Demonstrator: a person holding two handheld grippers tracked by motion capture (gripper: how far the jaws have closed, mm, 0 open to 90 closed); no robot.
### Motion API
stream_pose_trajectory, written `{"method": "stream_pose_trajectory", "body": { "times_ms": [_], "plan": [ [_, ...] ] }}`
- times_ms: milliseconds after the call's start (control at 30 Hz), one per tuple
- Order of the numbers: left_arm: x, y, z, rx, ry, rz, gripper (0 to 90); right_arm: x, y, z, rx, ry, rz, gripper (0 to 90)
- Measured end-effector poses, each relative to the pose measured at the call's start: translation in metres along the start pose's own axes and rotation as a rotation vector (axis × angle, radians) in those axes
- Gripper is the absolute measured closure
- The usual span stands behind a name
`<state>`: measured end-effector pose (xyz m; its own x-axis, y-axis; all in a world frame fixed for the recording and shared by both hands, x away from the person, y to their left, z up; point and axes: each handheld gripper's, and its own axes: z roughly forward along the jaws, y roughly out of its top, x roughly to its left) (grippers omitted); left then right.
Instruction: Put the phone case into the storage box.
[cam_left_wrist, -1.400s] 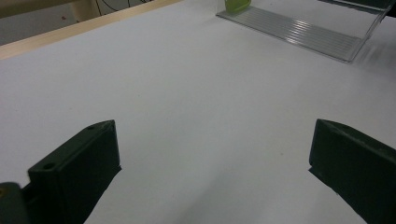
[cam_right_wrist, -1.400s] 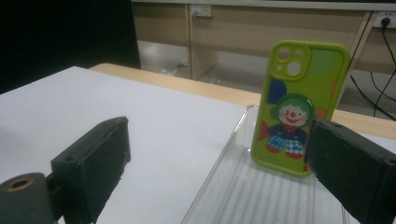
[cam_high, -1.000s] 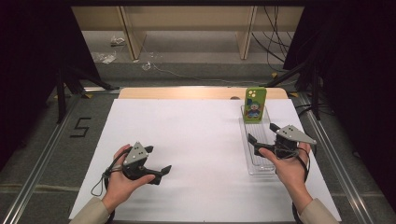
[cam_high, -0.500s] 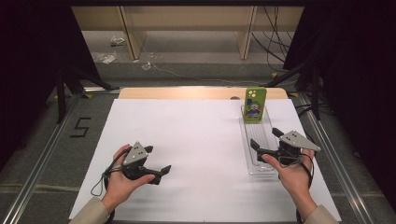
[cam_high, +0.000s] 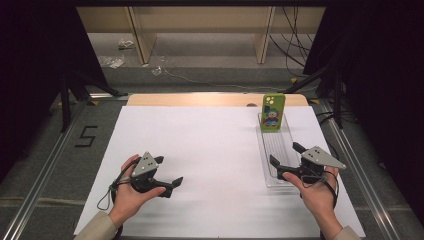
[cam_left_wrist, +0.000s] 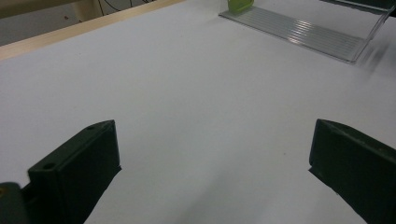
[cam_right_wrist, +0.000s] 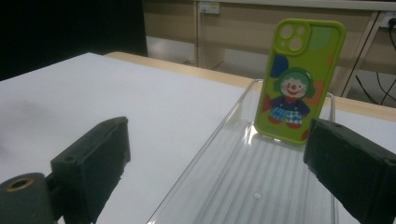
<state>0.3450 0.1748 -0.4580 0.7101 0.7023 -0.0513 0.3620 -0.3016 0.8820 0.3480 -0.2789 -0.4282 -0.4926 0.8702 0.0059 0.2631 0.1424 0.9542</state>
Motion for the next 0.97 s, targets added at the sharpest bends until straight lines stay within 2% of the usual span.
{"method": "stream_pose_trajectory", "body": {
  "times_ms": [500,967],
  "plan": [
    [0.0,0.0,0.0,-0.001,0.0,-0.002,1.1,0.002,-0.006,-0.01,-0.01,-0.003,-0.006,8.0],
    [0.001,0.0,0.001,-0.001,-0.003,-0.005,1.1,-0.001,-0.007,-0.01,-0.014,-0.003,0.005,7.6]
  ]
}}
